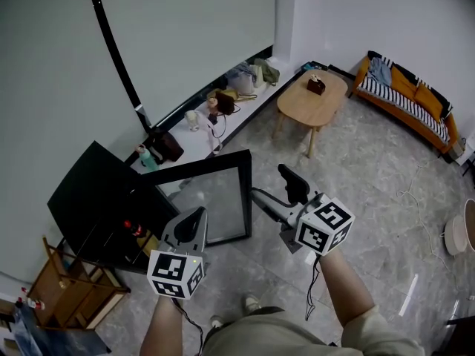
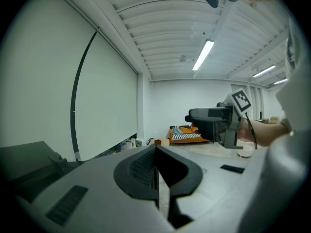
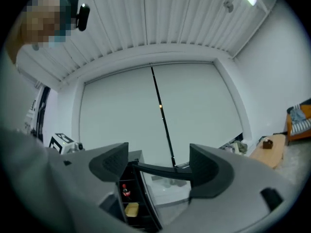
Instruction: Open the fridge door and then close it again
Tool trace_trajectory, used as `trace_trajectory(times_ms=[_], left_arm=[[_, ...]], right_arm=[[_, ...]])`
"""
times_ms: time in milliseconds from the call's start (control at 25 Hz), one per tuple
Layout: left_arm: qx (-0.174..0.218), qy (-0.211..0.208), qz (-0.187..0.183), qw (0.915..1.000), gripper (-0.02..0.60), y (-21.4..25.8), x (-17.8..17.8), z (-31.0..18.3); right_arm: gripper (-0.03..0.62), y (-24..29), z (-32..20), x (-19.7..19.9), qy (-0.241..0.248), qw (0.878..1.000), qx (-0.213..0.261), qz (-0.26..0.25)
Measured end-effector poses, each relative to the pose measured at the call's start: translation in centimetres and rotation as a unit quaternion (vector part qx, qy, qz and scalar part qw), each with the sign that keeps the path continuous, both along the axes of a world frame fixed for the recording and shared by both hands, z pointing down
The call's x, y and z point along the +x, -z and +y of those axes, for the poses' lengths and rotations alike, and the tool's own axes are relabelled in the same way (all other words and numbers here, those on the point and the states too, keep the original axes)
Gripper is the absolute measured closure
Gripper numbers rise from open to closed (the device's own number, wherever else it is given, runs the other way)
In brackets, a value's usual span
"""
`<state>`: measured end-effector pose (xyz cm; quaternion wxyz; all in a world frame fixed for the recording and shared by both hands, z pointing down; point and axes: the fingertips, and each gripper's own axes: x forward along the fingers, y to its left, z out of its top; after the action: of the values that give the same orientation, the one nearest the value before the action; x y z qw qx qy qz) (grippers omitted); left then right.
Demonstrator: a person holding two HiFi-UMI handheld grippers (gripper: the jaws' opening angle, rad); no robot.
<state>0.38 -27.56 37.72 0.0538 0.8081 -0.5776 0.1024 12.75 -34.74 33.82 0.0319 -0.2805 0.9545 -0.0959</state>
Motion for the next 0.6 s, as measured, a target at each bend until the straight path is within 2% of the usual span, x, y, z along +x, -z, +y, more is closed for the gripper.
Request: trace_trajectory(times_ms=[80,360,600], left_arm=[[-0.004,0.001,0.001,1.0000,0.575,-0.4,0.0,0.0],[-0.002,0.026,0.006,0.9996,0.575,-1.3,-1.7,-0.5],[-0.004,0.040,0.006,0.9992,0.575,-1.4,-2.8,-1.2]], right_arm=[[0.252,0.5,-0.7,-0.1,0.018,1.000,-0.001,-0.007],[0.243,0.5,-3.5,-1.1,0.053,0.996,0.039,0.051],[0.243,-0.7,-6.5,-2.8,0.096,0.992,0.038,0.078]])
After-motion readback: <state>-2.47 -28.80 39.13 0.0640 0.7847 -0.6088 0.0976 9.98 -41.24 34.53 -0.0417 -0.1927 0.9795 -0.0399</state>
